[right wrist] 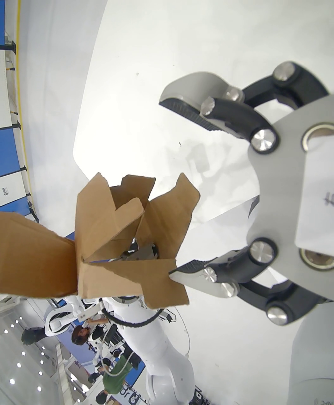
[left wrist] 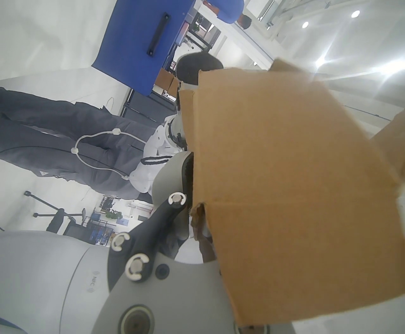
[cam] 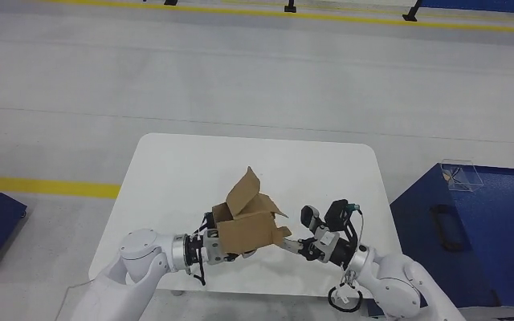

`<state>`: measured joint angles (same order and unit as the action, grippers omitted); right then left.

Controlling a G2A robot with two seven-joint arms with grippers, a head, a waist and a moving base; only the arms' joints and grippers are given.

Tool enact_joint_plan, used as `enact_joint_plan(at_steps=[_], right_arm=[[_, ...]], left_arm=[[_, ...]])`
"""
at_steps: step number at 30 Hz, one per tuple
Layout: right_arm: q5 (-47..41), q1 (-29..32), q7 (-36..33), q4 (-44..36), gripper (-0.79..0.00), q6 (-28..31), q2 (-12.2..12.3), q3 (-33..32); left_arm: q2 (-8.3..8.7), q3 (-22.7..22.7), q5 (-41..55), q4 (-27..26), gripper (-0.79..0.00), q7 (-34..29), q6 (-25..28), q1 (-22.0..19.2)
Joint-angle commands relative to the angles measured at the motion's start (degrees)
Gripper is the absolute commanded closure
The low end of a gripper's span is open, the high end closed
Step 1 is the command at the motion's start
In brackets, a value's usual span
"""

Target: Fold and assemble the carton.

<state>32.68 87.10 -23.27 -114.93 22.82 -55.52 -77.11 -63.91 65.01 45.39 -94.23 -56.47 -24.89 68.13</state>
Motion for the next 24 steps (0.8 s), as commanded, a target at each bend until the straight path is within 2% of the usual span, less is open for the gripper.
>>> enact_joint_plan(at_steps=[1, 7, 17, 24], right_arm=[[-0.76, -0.09, -0.23, 0.46, -0.785, -0.41, 0.05, -1.07], [-4.49, -0.92, -3.18, 2.22, -0.785, -1.67, 0.18, -3.49], [-3.17, -3.51, -4.23, 3.98, -0.785, -2.67, -0.42, 0.28], [-3.82, -4.19, -2.17, 5.19, -0.785, -1.79, -0.70, 0.36]], left_arm=[[0.10, 0.10, -0.32, -0.20, 0.000, -1.07, 1.16, 0.21], [0.47, 0.09, -2.06, -1.35, 0.000, -4.64, 4.47, 0.92], [1.02, -0.77, -6.13, -4.33, 0.000, -9.66, 9.69, 1.96], [0.92, -0.75, -4.66, -3.24, 0.000, -6.86, 9.24, 1.56]])
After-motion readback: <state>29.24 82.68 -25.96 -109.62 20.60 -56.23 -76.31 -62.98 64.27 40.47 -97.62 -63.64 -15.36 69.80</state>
